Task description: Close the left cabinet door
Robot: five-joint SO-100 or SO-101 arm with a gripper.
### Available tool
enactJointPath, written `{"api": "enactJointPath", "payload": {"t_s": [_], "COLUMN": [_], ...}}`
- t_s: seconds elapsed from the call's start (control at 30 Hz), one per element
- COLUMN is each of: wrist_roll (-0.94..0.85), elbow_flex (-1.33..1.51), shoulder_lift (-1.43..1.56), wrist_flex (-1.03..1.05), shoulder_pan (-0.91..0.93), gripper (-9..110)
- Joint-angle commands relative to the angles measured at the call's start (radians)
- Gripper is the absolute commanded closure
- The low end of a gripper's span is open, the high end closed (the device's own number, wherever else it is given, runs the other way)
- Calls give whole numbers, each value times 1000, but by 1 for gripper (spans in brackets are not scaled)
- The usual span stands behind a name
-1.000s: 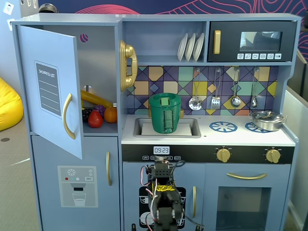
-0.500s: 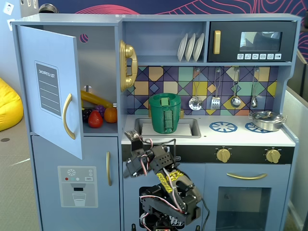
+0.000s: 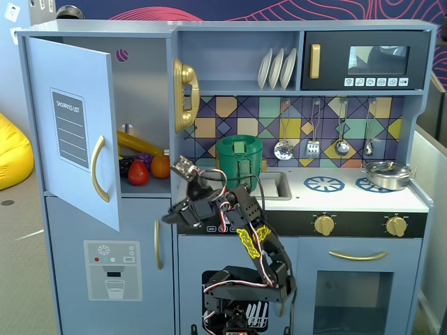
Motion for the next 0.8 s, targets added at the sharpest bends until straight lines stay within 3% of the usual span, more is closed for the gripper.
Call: {"api": "enactJointPath", "payload": {"t_s": [0.0,0.43,0.77], "wrist_roll": [-87,-199,-232], "elbow_flex": [-118,-195,-249], "shoulder_lift": [-80,-221,-370], "wrist_flex": [-81,-348,-468], "shoulder_pan": [-92,-385,-456], "gripper": [102,102,102]}}
